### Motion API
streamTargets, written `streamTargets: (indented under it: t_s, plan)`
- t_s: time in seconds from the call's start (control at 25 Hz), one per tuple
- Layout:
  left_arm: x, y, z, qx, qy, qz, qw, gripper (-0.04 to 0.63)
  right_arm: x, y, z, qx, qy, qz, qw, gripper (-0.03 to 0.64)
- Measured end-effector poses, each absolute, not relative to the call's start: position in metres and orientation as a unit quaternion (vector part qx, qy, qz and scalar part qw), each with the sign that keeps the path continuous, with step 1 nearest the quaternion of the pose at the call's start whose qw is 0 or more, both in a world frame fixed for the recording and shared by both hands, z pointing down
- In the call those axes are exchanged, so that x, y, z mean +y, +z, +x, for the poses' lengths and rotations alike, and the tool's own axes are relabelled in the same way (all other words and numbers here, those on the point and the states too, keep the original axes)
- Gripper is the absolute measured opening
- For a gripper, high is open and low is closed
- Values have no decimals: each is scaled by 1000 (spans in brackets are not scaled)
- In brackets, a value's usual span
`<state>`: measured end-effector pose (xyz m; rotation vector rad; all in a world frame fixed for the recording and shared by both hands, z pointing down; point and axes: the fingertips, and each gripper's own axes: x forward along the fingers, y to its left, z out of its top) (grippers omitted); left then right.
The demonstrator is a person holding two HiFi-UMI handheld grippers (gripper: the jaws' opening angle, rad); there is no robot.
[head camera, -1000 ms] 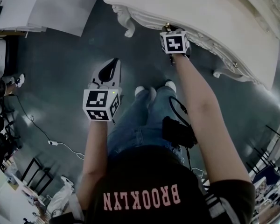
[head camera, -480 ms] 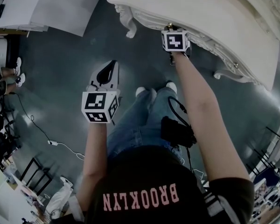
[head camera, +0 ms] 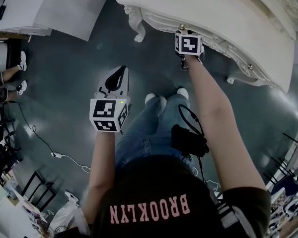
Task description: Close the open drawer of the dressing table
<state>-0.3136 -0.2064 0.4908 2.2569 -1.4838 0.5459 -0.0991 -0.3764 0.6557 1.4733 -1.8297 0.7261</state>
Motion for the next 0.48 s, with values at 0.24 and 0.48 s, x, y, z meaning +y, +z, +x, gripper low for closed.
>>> streamTargets:
  t_s: [0.24, 0.48]
  plan:
    - [-199, 487, -314, -519, 183, 812, 196, 6, -361, 639, -100, -708, 272, 568, 320, 151]
    - [-193, 474, -314, -521, 165, 814, 195, 6, -348, 616, -101, -727, 267, 549, 315, -2]
